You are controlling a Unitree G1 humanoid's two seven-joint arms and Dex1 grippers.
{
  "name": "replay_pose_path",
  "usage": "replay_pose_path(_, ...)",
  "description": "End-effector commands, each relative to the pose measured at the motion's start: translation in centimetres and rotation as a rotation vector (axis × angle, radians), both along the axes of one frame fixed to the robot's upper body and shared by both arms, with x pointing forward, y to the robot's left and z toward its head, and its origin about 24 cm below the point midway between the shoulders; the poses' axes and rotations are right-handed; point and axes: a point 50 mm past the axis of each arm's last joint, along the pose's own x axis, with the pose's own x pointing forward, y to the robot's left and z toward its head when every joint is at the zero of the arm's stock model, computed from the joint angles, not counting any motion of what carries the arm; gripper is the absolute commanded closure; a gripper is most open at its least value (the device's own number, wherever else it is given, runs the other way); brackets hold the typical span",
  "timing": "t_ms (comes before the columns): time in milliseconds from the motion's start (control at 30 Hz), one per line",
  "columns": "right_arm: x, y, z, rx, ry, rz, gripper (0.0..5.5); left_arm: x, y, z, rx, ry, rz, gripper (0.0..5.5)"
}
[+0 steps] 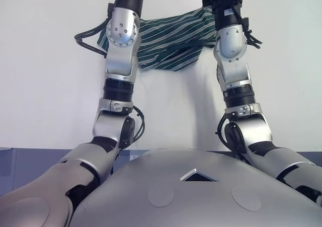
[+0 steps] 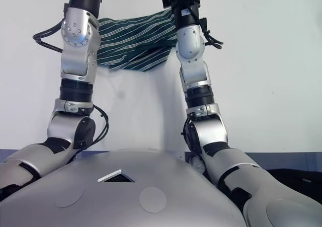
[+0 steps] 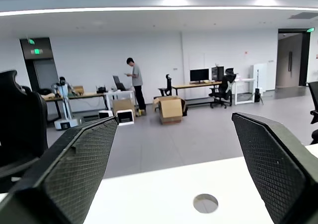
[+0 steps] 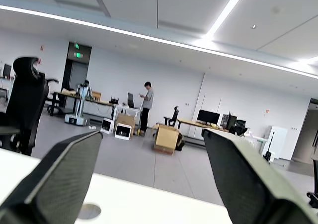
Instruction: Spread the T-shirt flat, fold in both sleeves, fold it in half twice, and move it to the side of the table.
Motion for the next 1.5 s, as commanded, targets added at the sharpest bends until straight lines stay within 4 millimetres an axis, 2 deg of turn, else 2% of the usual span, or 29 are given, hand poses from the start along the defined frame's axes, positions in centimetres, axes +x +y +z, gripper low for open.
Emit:
replay_pose_path(33, -0.8, -2.7, 0.5, -0.057, 0.001, -0.035, 1.76, -1.0, 0.2, 0.0, 0.071, -0.002, -0.059, 1.28)
replay_pose_path(100, -1.4, -4.5, 0.3, -0.087, 0.022, -0.070, 1.76, -1.9, 1.1, -0.5, 0.171, 0.033, -0.161, 1.28)
replay_pose_path(167, -1.8, -5.7, 0.2, -0.107, 0.042, -0.097, 1.76, -3.4, 1.8, -1.1, 0.313, 0.096, -0.340, 1.28)
replay_pose_path(300, -2.5, -6.7, 0.4, -0.118, 0.046, -0.141, 1.76, -7.1, 3.6, -2.3, 0.629, 0.224, -0.645, 1.28)
replay_pose_path(433, -3.3, -7.6, -0.3, -0.103, 0.070, -0.192, 1.76, -8.8, 4.0, -5.1, 0.810, 0.284, -0.665, 1.28)
replay_pose_path(500, -3.5, -7.4, -0.5, -0.100, 0.076, -0.187, 1.76, -8.7, 3.7, -6.1, 0.880, 0.255, -0.608, 1.28)
replay_pose_path(633, -3.3, -7.0, -0.4, -0.098, 0.076, -0.173, 1.76, -7.8, 3.8, -6.9, 0.955, 0.197, -0.511, 1.28)
replay_pose_path(767, -3.2, -7.0, -0.3, -0.096, 0.073, -0.174, 1.76, -8.2, 3.7, -7.9, 1.002, 0.198, -0.574, 1.28)
replay_pose_path(933, -3.1, -6.5, -0.2, -0.088, 0.069, -0.167, 1.76, -8.2, 3.4, -8.1, 0.981, 0.196, -0.556, 1.28)
replay_pose_path(1133, -3.0, -6.4, -0.1, -0.088, 0.067, -0.161, 1.76, -7.5, 4.1, -7.7, 1.027, 0.172, -0.484, 1.28)
replay_pose_path(1500, -2.9, -6.4, 0.1, -0.087, 0.064, -0.155, 1.76, -8.1, 3.9, -8.6, 1.028, 0.203, -0.531, 3.13)
